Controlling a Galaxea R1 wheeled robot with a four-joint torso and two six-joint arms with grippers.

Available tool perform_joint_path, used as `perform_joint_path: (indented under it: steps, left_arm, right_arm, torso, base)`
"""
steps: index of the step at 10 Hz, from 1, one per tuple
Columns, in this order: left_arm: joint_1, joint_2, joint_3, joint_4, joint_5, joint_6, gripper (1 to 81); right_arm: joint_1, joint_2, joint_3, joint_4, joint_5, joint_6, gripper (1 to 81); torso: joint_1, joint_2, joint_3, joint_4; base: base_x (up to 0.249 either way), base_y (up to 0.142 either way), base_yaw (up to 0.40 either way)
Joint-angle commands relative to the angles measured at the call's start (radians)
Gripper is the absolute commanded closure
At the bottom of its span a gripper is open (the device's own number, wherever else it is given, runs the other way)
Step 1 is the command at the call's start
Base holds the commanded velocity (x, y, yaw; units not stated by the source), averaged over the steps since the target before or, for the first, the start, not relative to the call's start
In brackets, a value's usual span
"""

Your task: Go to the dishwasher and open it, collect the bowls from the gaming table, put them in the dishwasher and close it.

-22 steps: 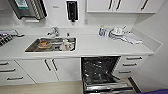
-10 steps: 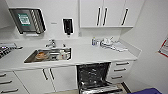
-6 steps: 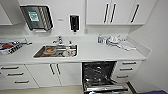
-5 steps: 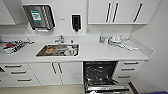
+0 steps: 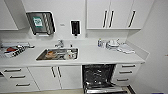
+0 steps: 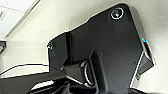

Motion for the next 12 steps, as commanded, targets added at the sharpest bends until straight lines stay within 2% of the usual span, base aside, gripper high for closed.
perform_joint_path:
  steps: [1, 3, 4, 5, 6, 8, 9, 10, 11, 12]
  left_arm:
    - [-0.041, -0.027, 0.002, -0.01, 0.061, 0.002, 1.0]
    - [-0.041, 0.008, -0.047, -0.017, 0.067, 0.002, 1.0]
    - [-0.041, 0.034, -0.081, -0.033, 0.071, 0.002, 1.0]
    - [-0.035, 0.054, -0.109, -0.036, 0.081, 0.002, 1.0]
    - [-0.032, 0.074, -0.135, -0.039, 0.083, 0.002, 1.0]
    - [-0.029, 0.124, -0.196, -0.042, 0.081, 0.002, 1.0]
    - [-0.027, 0.14, -0.219, -0.042, 0.081, 0.0, 1.0]
    - [-0.027, 0.164, -0.25, -0.08, 0.081, 0.0, 1.0]
    - [-0.027, 0.187, -0.279, -0.125, 0.083, 0.002, 1.0]
    - [-0.027, 0.218, -0.317, -0.128, 0.083, 0.002, 1.0]
  right_arm:
    - [0.044, -0.02, -0.016, 0.0, -0.019, 0.0, 1.0]
    - [0.043, -0.02, -0.02, 0.0, -0.02, 0.0, 1.0]
    - [0.044, -0.022, -0.023, 0.0, -0.02, -0.002, 1.0]
    - [0.044, -0.022, -0.029, -0.003, -0.02, -0.002, 1.0]
    - [0.044, -0.02, -0.035, -0.006, -0.02, -0.002, 1.0]
    - [0.041, -0.011, -0.038, 0.0, -0.042, 0.001, 1.0]
    - [0.036, 0.0, -0.036, 0.0, -0.085, 0.001, 1.0]
    - [0.033, 0.026, -0.038, 0.001, -0.192, 0.008, 1.0]
    - [0.017, 0.044, -0.036, -0.002, -0.258, 0.003, 1.0]
    - [0.007, 0.05, -0.03, -0.005, -0.264, 0.001, 1.0]
  torso:
    - [0.0, 0.0, 0.091, -0.036]
    - [-0.002, 0.003, 0.157, -0.057]
    - [-0.002, 0.003, 0.189, -0.054]
    - [-0.003, 0.003, 0.126, -0.038]
    - [-0.003, 0.002, 0.155, -0.043]
    - [-0.004, 0.002, 0.171, -0.045]
    - [-0.005, 0.001, 0.169, -0.045]
    - [-0.005, 0.002, 0.167, -0.045]
    - [-0.005, 0.002, 0.167, -0.045]
    - [-0.005, 0.002, 0.117, -0.045]
  base:
    - [0.0, 0.0, 0.0]
    - [0.0, 0.0, 0.0]
    - [0.0, 0.0, 0.0]
    - [0.0, 0.0, 0.0]
    - [0.0, 0.0, 0.0]
    - [0.0, 0.0, 0.0]
    - [0.0, 0.0, 0.0]
    - [0.0, 0.0, 0.0]
    - [0.0, 0.0, 0.0]
    - [0.0, 0.0, 0.0]
